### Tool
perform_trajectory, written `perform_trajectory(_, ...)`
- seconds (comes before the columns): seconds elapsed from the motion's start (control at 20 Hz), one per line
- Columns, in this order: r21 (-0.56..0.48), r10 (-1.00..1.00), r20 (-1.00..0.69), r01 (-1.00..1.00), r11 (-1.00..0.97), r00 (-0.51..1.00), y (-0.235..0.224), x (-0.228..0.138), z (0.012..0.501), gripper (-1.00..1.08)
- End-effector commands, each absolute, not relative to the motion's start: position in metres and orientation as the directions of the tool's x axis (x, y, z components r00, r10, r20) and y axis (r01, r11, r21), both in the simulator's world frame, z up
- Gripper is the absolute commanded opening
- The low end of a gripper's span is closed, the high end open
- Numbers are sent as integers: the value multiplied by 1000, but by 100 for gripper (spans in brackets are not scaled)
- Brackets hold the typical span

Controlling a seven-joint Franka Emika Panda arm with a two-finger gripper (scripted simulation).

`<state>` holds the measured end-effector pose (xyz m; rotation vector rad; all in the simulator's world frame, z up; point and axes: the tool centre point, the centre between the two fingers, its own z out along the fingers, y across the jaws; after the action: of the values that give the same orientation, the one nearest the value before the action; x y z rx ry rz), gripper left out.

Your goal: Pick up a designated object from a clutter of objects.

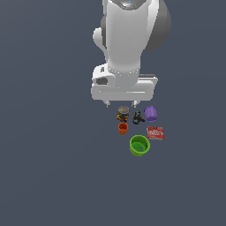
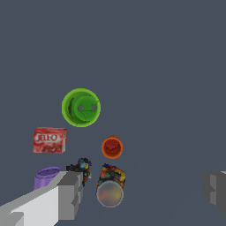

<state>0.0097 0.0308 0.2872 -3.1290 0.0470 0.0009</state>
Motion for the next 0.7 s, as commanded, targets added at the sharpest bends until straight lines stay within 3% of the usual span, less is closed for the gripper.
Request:
perform_trajectory(0.0, -11, -66, -2, -66, -998, 998, 33, 10, 272, 100)
perform_trajectory(0.65, -4, -333, -2, -333, -943, 943, 48, -5, 163, 100)
